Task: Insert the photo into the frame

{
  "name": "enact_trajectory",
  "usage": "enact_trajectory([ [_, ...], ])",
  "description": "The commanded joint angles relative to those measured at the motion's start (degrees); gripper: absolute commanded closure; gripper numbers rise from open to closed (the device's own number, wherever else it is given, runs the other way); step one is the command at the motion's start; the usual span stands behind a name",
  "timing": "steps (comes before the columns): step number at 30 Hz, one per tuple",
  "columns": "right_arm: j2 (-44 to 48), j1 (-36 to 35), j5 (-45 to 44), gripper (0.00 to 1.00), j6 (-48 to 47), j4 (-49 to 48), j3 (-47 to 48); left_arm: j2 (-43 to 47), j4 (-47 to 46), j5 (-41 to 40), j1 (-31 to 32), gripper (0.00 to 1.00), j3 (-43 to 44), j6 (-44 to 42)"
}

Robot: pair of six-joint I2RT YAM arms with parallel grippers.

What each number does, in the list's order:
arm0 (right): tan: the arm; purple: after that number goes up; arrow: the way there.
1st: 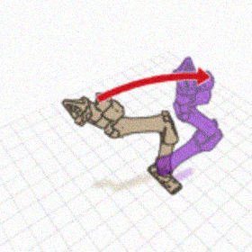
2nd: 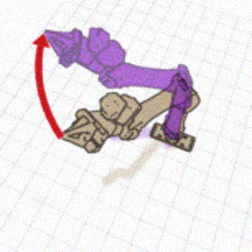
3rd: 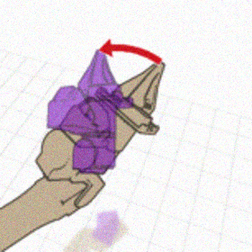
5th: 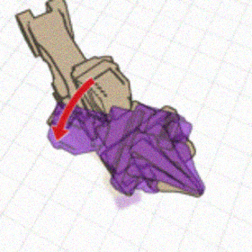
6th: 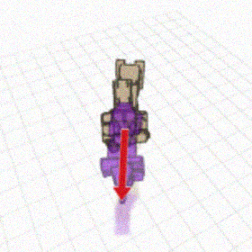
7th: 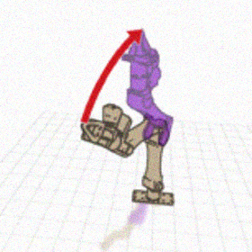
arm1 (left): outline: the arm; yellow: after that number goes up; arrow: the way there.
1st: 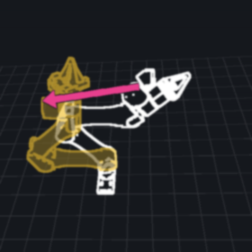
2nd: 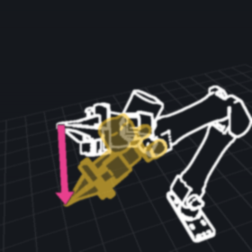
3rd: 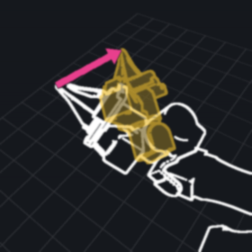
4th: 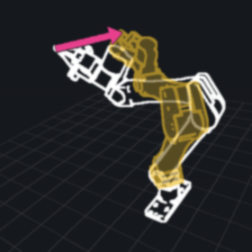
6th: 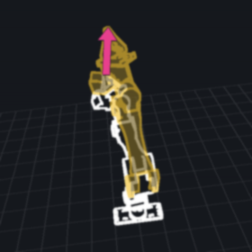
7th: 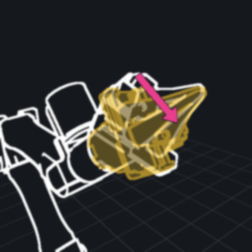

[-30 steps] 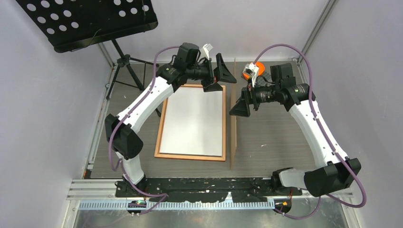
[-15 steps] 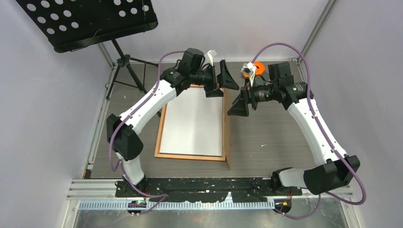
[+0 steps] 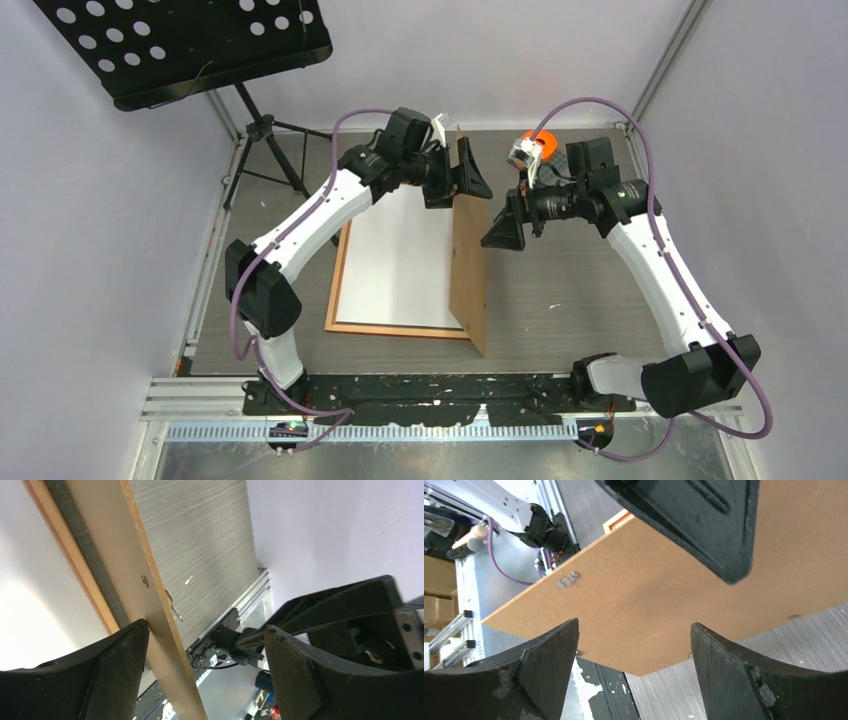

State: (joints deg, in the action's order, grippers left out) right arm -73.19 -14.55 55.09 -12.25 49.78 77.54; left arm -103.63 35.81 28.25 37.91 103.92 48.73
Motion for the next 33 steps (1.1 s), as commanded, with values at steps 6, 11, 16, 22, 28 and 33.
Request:
enact_trajectory([
  [6,6.8,2.8,-6.4,0.12,-2.4,-0.7,-3.6,3.2,2.0,-4.7,0.5,0.34,-1.4,-4.0],
  [11,7.3,6.6,-5.6,0.12,-2.4,-0.1,-5.5,4.7,1.8,-5.7,0.5,0.48,-3.4,-4.7],
  [16,7.2,9.6,-4.0,0.12,-3.0,0.3,-6.8,6.8,1.7,-7.3,0.6,0.52,-5.3,-5.5],
  [22,6.4,11.1,-2.8,0.12,-3.0,0.3,-7.5,8.1,0.8,-7.5,0.5,0.63,-7.7,-5.7],
  [28,5.8,12.2,-2.3,0.12,-3.1,0.3,-8.2,8.0,0.4,-7.6,0.5,0.77,-8.3,-6.0],
  [33,5.6,13.1,-1.9,0.12,-3.5,0.2,-9.2,8.5,0.6,-8.5,0.4,0.85,-8.5,-6.6],
])
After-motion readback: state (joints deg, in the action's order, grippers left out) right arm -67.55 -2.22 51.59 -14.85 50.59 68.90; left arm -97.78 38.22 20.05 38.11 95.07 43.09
